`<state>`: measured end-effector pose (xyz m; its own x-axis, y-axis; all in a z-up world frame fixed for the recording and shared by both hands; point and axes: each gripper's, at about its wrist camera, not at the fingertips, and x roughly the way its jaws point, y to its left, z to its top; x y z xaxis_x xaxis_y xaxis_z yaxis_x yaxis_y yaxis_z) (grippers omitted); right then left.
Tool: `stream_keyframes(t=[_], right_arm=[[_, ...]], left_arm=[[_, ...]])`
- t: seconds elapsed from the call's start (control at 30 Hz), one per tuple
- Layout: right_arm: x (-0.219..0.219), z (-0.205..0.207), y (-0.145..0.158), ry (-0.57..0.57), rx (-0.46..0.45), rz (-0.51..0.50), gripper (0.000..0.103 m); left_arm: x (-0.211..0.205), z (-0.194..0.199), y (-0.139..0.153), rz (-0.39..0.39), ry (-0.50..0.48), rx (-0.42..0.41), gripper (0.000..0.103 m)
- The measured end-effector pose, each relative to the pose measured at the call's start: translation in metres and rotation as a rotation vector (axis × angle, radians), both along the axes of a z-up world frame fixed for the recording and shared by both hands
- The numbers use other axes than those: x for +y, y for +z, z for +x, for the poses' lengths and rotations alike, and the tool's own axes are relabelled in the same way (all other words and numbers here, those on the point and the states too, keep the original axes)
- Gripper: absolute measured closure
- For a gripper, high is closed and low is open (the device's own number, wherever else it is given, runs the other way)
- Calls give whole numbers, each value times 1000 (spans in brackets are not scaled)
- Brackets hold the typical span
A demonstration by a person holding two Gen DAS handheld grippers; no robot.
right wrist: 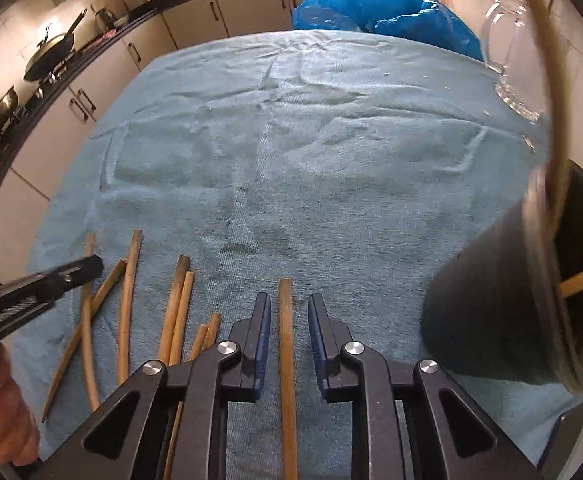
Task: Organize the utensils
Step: 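Lift the chopstick with the left gripper and carry it toward the grey cup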
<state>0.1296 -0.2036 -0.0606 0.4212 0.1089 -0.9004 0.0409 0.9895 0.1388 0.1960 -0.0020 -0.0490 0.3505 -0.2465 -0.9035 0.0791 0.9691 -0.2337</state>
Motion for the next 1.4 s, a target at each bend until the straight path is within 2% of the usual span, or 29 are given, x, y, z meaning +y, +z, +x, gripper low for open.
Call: stream_keyframes(t=[0.07, 0.1, 0.23, 0.43, 0.47, 0.5, 0.63, 0.67, 0.7, 0.77, 0.87, 0.9, 1.0, 1.1, 1.23, 1.27, 1.3, 1.37, 1.4], right_arm=[[9, 3, -4, 25, -4, -57, 83], [12, 3, -4, 35, -11, -71, 95], [16, 1, -1, 48, -25, -52, 95], [16, -39, 62, 76, -240, 26, 95], [16, -39, 62, 76, -240, 26, 95], [14, -57, 83, 86, -319, 47, 95], [9, -93, 113, 93, -451, 75, 95], [9, -93, 113, 93, -451, 75, 95], [6, -112, 124, 94, -520, 79, 95], [3, -130, 132, 92, -580, 83, 95], [0, -142, 136, 93, -610, 92, 95], [-4, -158, 138, 86, -651, 96, 95], [-4, -177, 142, 98, -686, 87, 95], [-8, -187, 143, 92, -702, 81, 95], [-14, -187, 146, 74, -696, 103, 95], [-14, -187, 146, 74, -696, 103, 95], [-15, -186, 146, 75, -693, 109, 95], [-19, -185, 144, 61, -685, 119, 95], [-19, -184, 144, 61, -682, 128, 95]], left_arm=[[3, -5, 7, -9, -5, -23, 95], [4, -8, 11, -13, -7, -38, 95], [7, -18, 29, -32, -18, -88, 95], [9, -43, 63, -52, -30, -179, 96], [9, -49, 72, -54, -35, -202, 96], [8, -55, 78, -55, -37, -221, 96], [6, -83, 104, -55, -57, -300, 96], [5, -91, 109, -50, -59, -321, 96], [4, -97, 113, -47, -65, -339, 96], [1, -111, 120, -39, -76, -364, 96], [-1, -129, 124, -33, -94, -384, 96], [-1, -135, 126, -25, -97, -395, 96], [-3, -150, 128, -21, -123, -418, 96], [-4, -152, 126, -23, -134, -410, 96], [0, -130, 112, -22, -97, -335, 94], [1, -119, 106, -15, -88, -306, 91], [3, -107, 99, -19, -81, -269, 83], [6, -83, 83, -30, -62, -208, 82], [6, -70, 73, -12, -52, -173, 82]])
